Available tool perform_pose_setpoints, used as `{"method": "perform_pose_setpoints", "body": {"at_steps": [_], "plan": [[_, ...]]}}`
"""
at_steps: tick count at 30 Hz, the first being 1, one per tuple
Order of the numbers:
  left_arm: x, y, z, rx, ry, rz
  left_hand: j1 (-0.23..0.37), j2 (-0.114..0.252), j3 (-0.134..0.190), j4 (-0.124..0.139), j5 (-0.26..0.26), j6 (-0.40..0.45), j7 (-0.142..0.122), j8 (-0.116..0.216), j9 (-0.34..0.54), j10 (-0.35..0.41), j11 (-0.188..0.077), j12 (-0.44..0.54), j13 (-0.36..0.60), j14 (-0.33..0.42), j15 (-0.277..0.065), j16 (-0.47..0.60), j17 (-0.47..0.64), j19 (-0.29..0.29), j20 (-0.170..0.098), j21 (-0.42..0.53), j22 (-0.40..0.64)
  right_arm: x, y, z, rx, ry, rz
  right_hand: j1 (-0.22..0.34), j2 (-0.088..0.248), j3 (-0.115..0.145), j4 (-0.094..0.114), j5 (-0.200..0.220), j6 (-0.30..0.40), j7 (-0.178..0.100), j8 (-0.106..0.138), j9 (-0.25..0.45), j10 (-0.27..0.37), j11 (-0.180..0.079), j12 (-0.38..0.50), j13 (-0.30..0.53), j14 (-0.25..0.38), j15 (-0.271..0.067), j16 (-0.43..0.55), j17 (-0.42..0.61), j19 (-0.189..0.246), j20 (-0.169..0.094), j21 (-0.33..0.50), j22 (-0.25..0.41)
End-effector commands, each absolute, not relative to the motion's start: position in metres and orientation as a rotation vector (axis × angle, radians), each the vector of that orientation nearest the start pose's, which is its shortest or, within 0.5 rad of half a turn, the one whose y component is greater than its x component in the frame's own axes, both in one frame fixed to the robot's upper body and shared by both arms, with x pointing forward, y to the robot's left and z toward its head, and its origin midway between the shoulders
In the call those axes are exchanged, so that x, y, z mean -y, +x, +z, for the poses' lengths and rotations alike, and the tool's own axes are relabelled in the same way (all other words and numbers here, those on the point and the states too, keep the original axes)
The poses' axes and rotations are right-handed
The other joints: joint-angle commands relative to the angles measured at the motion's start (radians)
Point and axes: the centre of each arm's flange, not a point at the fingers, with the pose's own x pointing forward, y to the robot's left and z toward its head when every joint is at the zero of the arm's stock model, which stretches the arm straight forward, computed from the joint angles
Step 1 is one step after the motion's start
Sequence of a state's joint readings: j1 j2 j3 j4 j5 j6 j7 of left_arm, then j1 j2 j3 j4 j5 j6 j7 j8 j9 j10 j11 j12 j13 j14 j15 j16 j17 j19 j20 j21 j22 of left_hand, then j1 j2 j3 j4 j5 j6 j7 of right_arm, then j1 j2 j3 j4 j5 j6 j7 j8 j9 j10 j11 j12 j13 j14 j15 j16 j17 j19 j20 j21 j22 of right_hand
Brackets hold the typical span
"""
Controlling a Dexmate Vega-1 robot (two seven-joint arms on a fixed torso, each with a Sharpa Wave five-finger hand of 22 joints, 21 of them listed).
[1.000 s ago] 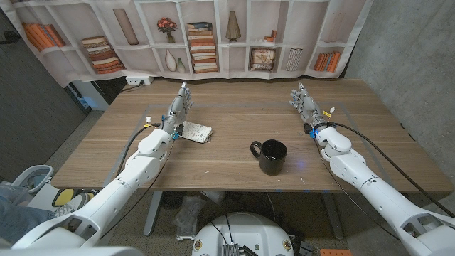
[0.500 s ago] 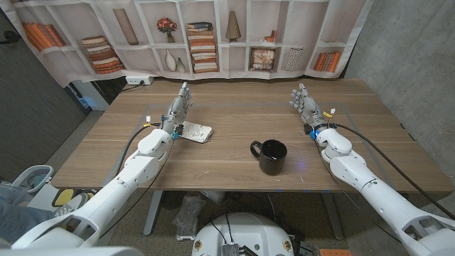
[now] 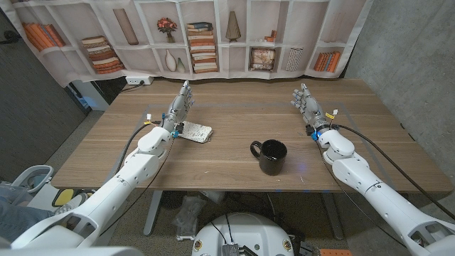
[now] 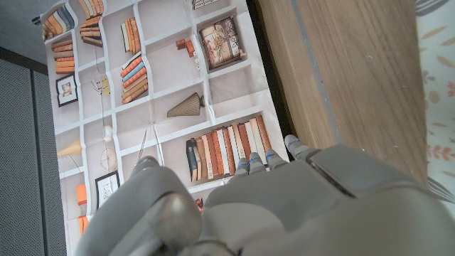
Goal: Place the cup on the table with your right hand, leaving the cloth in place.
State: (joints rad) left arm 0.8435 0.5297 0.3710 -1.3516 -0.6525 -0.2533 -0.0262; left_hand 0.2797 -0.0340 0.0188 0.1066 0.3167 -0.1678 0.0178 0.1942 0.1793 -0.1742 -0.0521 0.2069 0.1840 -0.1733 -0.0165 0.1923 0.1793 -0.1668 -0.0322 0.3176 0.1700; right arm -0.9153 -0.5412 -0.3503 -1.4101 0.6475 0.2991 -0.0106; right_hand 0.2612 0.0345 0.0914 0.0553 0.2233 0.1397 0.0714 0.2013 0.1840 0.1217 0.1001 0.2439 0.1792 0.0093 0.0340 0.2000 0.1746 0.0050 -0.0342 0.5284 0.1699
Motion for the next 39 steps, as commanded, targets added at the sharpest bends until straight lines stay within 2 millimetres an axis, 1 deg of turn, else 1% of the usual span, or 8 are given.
{"method": "perform_pose_setpoints", "body": {"at_steps": [1, 8, 19, 39], "plan": [[-0.283, 0.649, -0.014, 0.592, -0.025, -0.244, 0.015, 0.001, -0.001, -0.002, 0.004, -0.082, 0.002, 0.001, 0.005, -0.069, -0.006, -0.001, 0.001, -0.098, -0.005, -0.002, 0.003, -0.139, -0.077, -0.002, 0.006, 0.289, 0.624, -0.031, 0.633, 0.042, 0.203, 0.013, -0.003, -0.001, -0.009, 0.002, 0.014, -0.003, 0.006, 0.001, 0.015, 0.001, 0.007, 0.003, 0.013, -0.001, 0.004, 0.004, 0.012, -0.013, -0.005, 0.003], [-0.283, 0.647, -0.011, 0.597, -0.019, -0.250, 0.019, 0.004, -0.001, -0.004, 0.005, -0.084, 0.004, 0.000, 0.005, -0.070, 0.001, -0.001, 0.001, -0.100, -0.002, -0.002, 0.003, -0.139, -0.076, -0.006, 0.006, 0.292, 0.620, -0.032, 0.632, 0.042, 0.207, 0.014, -0.003, -0.001, -0.011, 0.001, 0.020, -0.003, 0.007, 0.002, 0.021, 0.000, 0.007, 0.003, 0.017, 0.001, 0.003, 0.004, 0.017, -0.012, -0.007, 0.003], [-0.281, 0.649, -0.008, 0.595, -0.018, -0.264, 0.023, 0.008, -0.001, -0.005, 0.005, -0.082, 0.005, 0.001, 0.005, -0.070, 0.000, -0.002, 0.002, -0.101, -0.001, -0.003, 0.003, -0.143, -0.070, -0.012, 0.006, 0.294, 0.615, -0.038, 0.629, 0.043, 0.194, 0.015, -0.003, -0.002, -0.013, 0.000, 0.027, -0.005, 0.007, 0.002, 0.030, -0.002, 0.007, 0.003, 0.033, 0.004, 0.006, 0.005, 0.025, -0.010, -0.012, 0.003], [-0.279, 0.653, -0.006, 0.584, -0.006, -0.280, 0.029, 0.013, -0.002, -0.007, 0.005, -0.078, 0.003, 0.002, 0.005, -0.068, 0.003, -0.002, 0.002, -0.100, 0.001, -0.003, 0.004, -0.143, -0.069, -0.020, 0.007, 0.295, 0.601, -0.040, 0.653, 0.029, 0.220, 0.014, -0.004, -0.005, -0.016, -0.003, 0.040, -0.005, 0.007, 0.002, 0.046, -0.004, 0.007, 0.003, 0.047, 0.002, 0.005, 0.006, 0.040, -0.010, -0.019, 0.004]]}}
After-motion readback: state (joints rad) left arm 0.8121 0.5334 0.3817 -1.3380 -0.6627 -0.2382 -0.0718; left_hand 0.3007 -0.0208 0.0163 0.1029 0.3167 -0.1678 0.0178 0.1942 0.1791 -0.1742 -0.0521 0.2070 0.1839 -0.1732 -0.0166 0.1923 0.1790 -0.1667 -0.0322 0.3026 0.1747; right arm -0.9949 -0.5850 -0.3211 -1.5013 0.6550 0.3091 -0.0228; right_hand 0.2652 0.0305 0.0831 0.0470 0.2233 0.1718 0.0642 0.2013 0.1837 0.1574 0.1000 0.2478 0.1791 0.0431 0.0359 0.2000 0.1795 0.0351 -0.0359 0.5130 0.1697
